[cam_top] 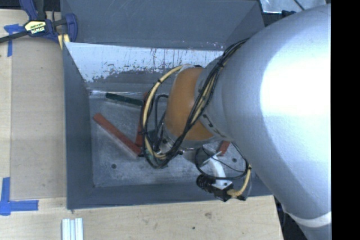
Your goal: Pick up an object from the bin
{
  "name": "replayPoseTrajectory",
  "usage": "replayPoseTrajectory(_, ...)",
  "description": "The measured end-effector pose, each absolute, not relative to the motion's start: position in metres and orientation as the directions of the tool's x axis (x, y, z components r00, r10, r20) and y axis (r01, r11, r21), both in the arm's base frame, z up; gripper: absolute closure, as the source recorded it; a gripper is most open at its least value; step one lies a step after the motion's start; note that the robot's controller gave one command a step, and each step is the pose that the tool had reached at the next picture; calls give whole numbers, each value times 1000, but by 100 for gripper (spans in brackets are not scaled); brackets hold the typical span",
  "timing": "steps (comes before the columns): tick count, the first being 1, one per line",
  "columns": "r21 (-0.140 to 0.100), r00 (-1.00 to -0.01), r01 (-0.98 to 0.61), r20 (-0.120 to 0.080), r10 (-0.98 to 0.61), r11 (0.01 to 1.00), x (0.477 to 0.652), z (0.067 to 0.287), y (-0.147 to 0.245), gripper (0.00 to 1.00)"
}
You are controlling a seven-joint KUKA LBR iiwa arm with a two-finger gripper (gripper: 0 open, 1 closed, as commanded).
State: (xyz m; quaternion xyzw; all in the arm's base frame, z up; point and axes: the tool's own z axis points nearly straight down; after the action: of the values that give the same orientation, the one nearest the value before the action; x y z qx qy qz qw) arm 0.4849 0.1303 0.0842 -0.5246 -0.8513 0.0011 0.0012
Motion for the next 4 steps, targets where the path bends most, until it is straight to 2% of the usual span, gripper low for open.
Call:
replayPoseTrajectory(1, 2, -446, 895, -1, 895, 446, 482, 103, 149, 100)
replayPoseTrajectory(2, 1, -444, 896, 2, 896, 444, 500, 71, 191, 100)
replayPoseTrajectory(3, 3, -785, 620, -4, 620, 785, 537, 89, 197, 100)
replayPoseTrajectory(4, 8, -768, 641, -4, 641, 768, 526, 225, 217, 100)
